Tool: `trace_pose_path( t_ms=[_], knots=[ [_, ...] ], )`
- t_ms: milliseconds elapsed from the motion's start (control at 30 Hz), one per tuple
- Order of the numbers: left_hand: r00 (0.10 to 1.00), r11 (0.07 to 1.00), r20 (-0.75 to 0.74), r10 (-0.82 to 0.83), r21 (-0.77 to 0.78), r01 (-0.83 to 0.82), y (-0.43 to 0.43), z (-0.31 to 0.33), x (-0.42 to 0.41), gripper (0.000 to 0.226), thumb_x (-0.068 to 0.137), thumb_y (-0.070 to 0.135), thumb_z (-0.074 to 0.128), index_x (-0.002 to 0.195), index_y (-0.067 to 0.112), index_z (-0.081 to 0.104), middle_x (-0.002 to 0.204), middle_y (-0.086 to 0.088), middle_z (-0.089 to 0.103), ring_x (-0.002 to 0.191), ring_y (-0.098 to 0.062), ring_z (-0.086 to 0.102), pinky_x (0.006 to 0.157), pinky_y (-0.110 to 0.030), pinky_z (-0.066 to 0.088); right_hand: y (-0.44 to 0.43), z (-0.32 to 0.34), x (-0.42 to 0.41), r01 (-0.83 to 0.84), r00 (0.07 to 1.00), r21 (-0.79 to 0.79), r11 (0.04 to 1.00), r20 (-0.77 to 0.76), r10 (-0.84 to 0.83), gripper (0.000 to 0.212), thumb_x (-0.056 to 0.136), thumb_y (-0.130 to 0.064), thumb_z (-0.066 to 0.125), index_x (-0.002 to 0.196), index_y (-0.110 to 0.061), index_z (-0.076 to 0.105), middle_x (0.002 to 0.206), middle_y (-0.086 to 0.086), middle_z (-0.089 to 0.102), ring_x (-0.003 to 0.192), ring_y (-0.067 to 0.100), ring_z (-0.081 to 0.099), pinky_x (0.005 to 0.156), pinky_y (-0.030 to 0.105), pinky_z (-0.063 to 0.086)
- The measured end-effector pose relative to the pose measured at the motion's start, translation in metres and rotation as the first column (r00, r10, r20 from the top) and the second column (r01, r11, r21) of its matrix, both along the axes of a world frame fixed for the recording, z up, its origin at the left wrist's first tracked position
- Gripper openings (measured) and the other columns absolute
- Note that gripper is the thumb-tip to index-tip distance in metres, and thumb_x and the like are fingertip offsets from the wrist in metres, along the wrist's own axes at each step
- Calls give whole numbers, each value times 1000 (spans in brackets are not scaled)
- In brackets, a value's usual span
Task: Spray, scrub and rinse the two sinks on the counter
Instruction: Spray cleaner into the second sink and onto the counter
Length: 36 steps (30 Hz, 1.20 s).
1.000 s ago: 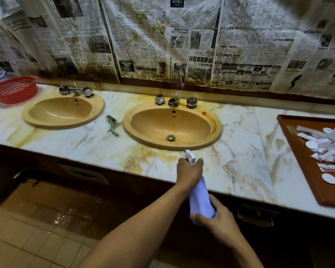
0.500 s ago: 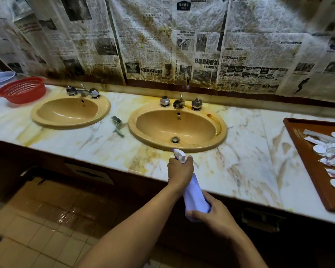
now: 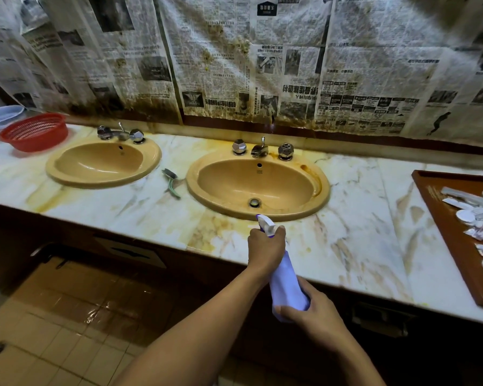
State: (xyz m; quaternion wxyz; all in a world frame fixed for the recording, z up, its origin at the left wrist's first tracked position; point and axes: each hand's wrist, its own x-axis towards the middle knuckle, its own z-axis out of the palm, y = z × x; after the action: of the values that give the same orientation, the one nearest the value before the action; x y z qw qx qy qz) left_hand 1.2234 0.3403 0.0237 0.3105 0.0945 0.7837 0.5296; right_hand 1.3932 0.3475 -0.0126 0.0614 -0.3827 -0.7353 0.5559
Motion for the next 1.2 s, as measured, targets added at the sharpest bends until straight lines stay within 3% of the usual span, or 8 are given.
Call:
trace_pose_path(
  t_ms=[100, 233, 367, 500, 733, 867, 1000, 1200],
  knots=[
    [998, 998, -7, -61, -29, 61, 9, -2, 11, 38, 97, 40, 62, 111, 5, 58, 102, -5, 65, 78, -10, 60, 60, -23, 40, 0, -2, 10, 63, 998, 15, 998, 5, -63, 92, 71, -36, 86, 154, -31, 46, 141, -10, 63, 116, 4, 60, 77, 9, 44],
    [985, 984, -55, -162, -84, 157, 18, -2, 25, 34, 97, 39, 58, 107, 7, 57, 99, -5, 66, 92, -24, 63, 74, -31, 47, 1, -5, 25, 121, 993, 4, 993, 8, -121, 84, 74, -33, 86, 150, -35, 49, 131, -17, 65, 107, -5, 61, 76, 10, 45],
    [969, 959, -93, -231, -188, 211, 26, 1, 35, 39, 92, 38, 49, 109, 6, 61, 105, -11, 70, 101, -33, 65, 85, -38, 50, 2, -6, 35, 141, 990, -7, 990, 32, -141, 101, 58, -54, 80, 152, -36, 47, 138, -16, 63, 117, 1, 62, 89, 21, 51],
    [976, 974, -71, -204, -112, 196, 33, -2, 44, 39, 93, 41, 56, 110, 7, 59, 104, -9, 68, 101, -30, 66, 88, -40, 54, 4, -5, 41, 166, 986, -13, 986, 36, -166, 105, 58, -57, 80, 154, -34, 45, 142, -12, 62, 120, 5, 61, 92, 23, 51],
    [975, 975, -21, -219, -35, 218, 42, -5, 49, 38, 94, 42, 62, 109, 7, 56, 103, -5, 64, 93, -22, 62, 70, -31, 43, 7, -2, 43, 219, 975, -6, 976, 24, -219, 92, 72, -46, 85, 154, -30, 46, 141, -8, 62, 114, 7, 60, 83, 19, 45],
    [971, 970, -21, -239, -57, 238, 43, -7, 50, 33, 95, 36, 61, 111, 8, 55, 102, -2, 62, 94, -22, 62, 74, -32, 44, 5, -4, 44, 232, 973, -14, 973, 21, -231, 102, 57, -61, 78, 151, -33, 50, 134, -12, 66, 115, 5, 63, 90, 26, 51],
    [967, 965, -43, -249, -90, 245, 42, -10, 50, 32, 94, 34, 60, 111, 7, 56, 102, -3, 64, 87, -18, 61, 66, -30, 42, 2, -7, 45, 236, 972, -25, 972, 20, -235, 96, 62, -56, 81, 150, -34, 51, 135, -13, 65, 116, 5, 62, 87, 24, 50],
    [955, 947, -90, -284, -182, 264, 40, -5, 48, 36, 90, 37, 53, 109, 6, 60, 101, -8, 69, 91, -29, 61, 72, -34, 43, -3, -10, 44, 231, 973, -33, 972, 22, -230, 87, 75, -40, 86, 153, -34, 47, 143, -12, 60, 119, 6, 60, 85, 21, 48]
  ],
)
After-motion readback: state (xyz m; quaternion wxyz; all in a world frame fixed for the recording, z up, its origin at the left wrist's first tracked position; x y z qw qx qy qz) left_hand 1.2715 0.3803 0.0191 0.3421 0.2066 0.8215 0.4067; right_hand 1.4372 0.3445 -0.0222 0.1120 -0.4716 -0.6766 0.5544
